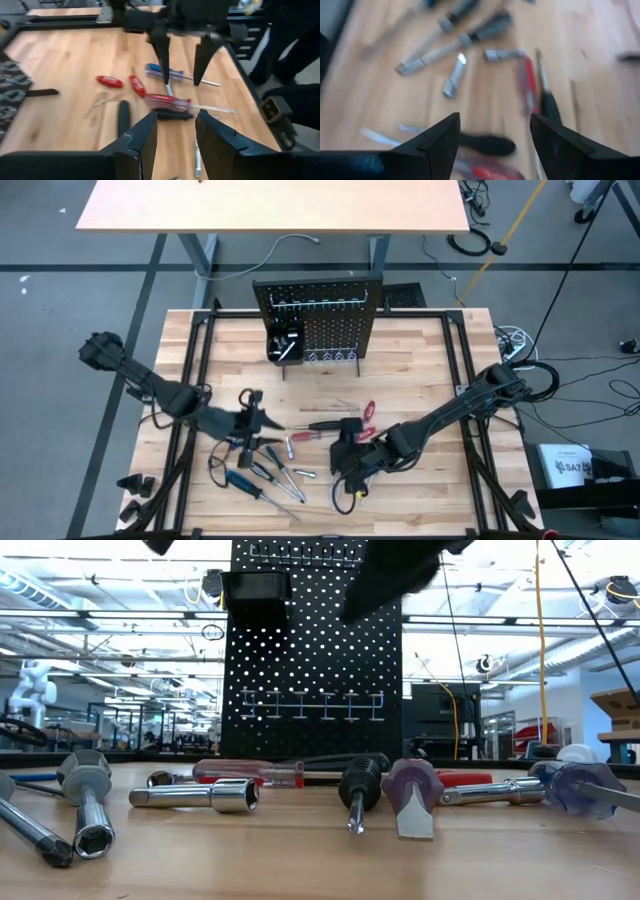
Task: Hang tools onto peg board
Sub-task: Put the extension bar into the black bin on the pegboard
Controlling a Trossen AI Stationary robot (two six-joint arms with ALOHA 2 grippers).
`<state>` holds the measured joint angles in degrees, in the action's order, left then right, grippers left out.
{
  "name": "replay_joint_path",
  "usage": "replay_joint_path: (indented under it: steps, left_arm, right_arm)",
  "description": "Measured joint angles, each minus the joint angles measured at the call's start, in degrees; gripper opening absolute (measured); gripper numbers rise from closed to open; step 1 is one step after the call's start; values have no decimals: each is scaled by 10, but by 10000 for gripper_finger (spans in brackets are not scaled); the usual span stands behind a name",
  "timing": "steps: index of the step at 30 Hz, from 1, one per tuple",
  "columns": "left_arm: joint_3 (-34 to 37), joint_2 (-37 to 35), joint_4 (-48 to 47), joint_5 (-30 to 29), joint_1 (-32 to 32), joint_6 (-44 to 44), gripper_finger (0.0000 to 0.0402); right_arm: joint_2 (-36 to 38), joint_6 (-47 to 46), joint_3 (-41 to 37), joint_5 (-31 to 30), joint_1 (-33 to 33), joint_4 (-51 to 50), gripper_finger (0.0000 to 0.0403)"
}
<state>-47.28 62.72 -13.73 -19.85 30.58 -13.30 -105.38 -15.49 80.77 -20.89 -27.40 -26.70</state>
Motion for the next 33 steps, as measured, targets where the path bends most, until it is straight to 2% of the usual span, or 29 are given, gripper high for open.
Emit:
replay_joint_path:
  steps: [7,12,16,19,28,33]
  left_arm:
    - [78,-1,91,-48,47,-30,137]
    - [116,0,147,-88,63,-44,137]
    - [136,17,202,-97,64,-44,137]
    - [145,39,244,-101,64,-44,137]
    - [147,94,273,-109,61,-43,137]
    - [147,103,285,-109,62,-42,137]
  right_arm:
    - [-32,46,0,60,12,132,232]
    - [-67,38,0,60,23,152,232]
    - [-102,27,0,60,31,182,232]
    - [-125,24,0,58,32,197,232]
    - [-184,-19,0,60,27,271,232]
    - [-207,-32,0,31,21,269,221]
